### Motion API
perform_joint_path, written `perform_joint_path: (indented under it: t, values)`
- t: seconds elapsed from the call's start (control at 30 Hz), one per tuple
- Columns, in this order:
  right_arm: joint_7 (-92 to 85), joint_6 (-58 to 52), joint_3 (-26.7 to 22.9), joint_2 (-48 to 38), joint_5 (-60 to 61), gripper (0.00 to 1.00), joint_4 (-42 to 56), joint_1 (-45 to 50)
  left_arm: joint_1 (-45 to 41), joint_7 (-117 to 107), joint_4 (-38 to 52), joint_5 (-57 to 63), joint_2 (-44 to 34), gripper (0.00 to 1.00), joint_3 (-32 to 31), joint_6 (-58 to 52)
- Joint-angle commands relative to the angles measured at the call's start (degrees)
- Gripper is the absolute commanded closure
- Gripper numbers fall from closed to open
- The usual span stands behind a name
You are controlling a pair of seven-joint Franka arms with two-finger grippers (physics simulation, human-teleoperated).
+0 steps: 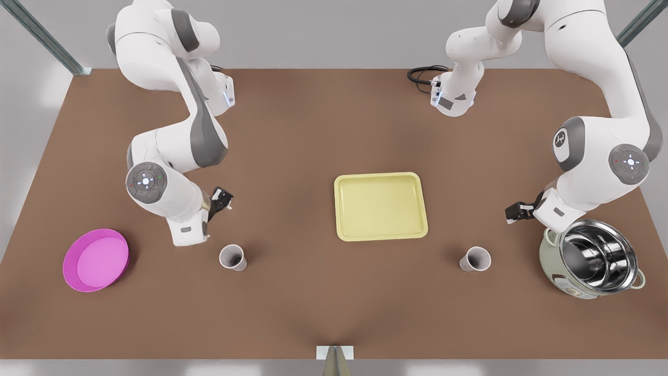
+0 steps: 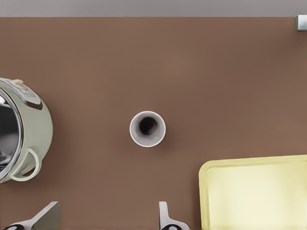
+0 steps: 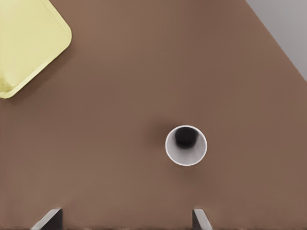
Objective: Use the left arm to pick up the white IKEA cup from the tray and place it on the middle-left position; use the right arm to pick up the white IKEA cup from the tray and place it on the middle-right position
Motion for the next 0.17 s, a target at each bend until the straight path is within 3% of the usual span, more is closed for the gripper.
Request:
perform_joint_path:
  t: [0.0, 0.13]
  values:
    - [18.0, -10.1, 0.0, -0.3, -0.6, 0.00, 0.0, 0.6, 0.0, -0.1, 0.0, 0.0, -0.1, 0.00, 0.0, 0.0]
    - [18.5, -10.1, -0.1, -0.3, -0.5, 0.00, 0.0, 0.6, 0.0, -0.1, 0.0, 0.0, 0.0, 0.00, 0.0, 0.0]
